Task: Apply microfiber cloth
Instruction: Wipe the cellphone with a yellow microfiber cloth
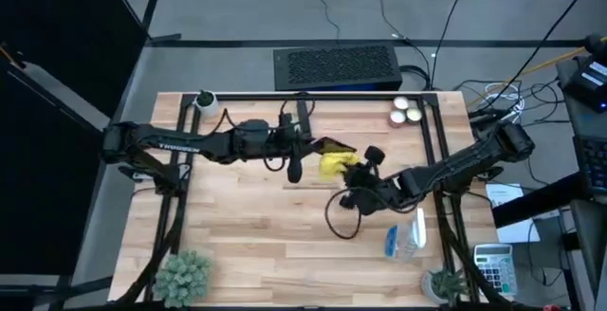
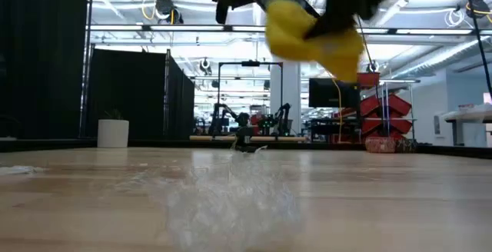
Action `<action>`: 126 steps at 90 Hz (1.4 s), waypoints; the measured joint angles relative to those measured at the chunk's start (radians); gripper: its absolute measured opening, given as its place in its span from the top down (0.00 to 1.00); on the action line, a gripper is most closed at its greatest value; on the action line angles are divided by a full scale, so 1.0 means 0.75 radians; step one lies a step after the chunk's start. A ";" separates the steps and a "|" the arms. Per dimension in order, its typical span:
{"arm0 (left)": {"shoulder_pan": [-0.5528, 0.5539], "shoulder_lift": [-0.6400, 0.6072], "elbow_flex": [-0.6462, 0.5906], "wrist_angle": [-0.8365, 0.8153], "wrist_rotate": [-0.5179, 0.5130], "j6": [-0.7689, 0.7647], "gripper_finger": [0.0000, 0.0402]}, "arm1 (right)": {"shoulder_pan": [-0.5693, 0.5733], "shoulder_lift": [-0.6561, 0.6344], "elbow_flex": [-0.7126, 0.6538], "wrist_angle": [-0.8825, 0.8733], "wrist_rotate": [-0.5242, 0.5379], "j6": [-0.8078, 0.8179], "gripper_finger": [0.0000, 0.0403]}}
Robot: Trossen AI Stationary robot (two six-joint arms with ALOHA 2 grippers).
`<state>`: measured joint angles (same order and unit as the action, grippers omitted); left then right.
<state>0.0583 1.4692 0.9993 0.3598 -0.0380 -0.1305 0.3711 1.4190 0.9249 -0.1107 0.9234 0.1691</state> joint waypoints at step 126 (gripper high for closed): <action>-0.048 0.043 -0.001 -0.005 -0.010 0.006 0.97 | -0.116 -0.038 0.237 0.153 -0.079 -0.368 0.96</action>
<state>0.0220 1.5017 0.9985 0.3557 -0.0456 -0.1257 0.2843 1.3904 1.1029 0.0043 0.8640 -0.1068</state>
